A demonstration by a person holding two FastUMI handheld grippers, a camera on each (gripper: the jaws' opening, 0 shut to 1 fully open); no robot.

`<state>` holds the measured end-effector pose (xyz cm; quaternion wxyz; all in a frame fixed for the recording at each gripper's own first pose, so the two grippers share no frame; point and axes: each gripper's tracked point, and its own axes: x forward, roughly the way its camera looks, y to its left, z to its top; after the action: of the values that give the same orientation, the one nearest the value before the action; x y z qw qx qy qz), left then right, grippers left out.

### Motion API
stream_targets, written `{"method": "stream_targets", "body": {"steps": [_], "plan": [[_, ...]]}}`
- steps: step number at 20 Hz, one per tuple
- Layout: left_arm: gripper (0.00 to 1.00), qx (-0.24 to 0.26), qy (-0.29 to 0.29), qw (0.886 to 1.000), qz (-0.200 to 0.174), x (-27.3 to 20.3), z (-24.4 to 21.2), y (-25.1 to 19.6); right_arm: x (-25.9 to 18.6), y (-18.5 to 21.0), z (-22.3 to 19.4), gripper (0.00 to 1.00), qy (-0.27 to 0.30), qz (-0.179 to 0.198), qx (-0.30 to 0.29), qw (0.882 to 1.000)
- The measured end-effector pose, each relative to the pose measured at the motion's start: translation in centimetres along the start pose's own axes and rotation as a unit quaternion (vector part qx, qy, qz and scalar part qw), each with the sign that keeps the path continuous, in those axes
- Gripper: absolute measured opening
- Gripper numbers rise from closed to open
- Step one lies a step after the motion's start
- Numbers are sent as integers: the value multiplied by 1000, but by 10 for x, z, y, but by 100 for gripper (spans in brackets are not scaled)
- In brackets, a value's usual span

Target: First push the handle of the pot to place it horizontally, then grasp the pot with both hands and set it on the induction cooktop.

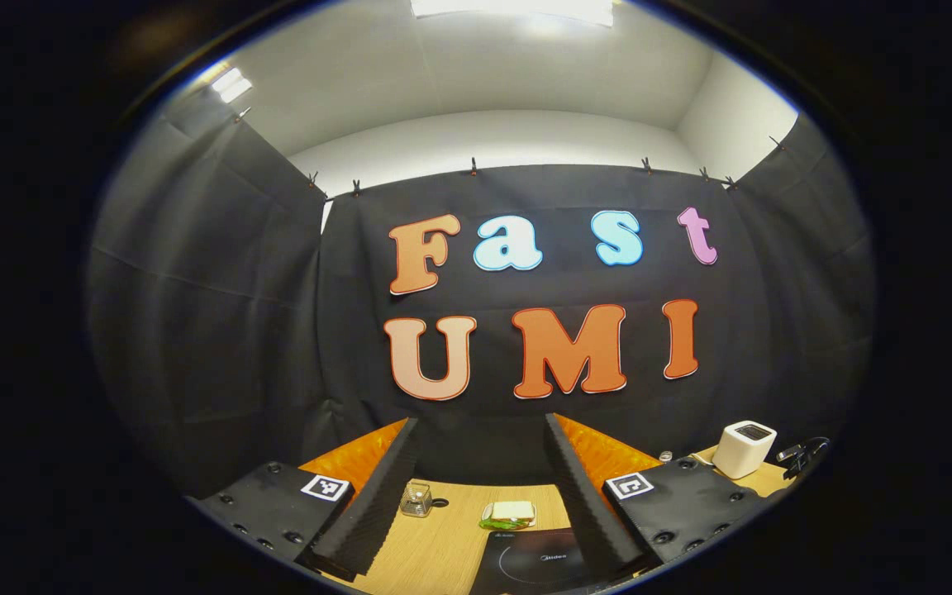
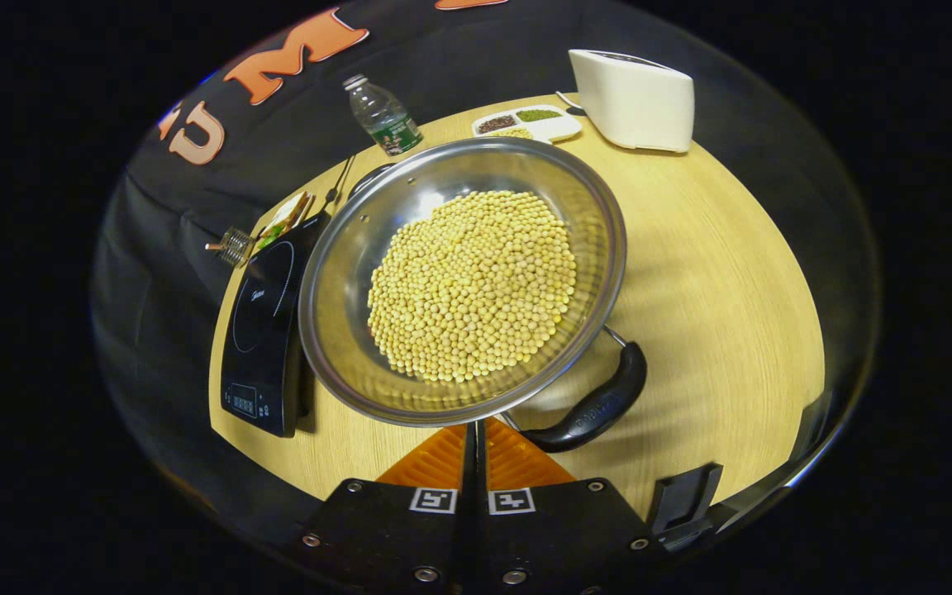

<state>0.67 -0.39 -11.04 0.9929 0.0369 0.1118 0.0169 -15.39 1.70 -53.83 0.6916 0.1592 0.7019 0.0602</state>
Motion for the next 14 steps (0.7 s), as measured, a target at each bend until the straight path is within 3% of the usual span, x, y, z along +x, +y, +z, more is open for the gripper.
{"method": "stream_targets", "body": {"steps": [5,8,14], "plan": [[98,-5,3,1000,-3,2,-3,-1,2,-21,10,0,2,-21,6,1000],[97,-8,2,1000,0,4,-4,3,12,-52,14,0,12,-58,26,998],[97,-9,6,1000,7,8,-11,10,8,-65,27,3,6,-56,64,996]]}}
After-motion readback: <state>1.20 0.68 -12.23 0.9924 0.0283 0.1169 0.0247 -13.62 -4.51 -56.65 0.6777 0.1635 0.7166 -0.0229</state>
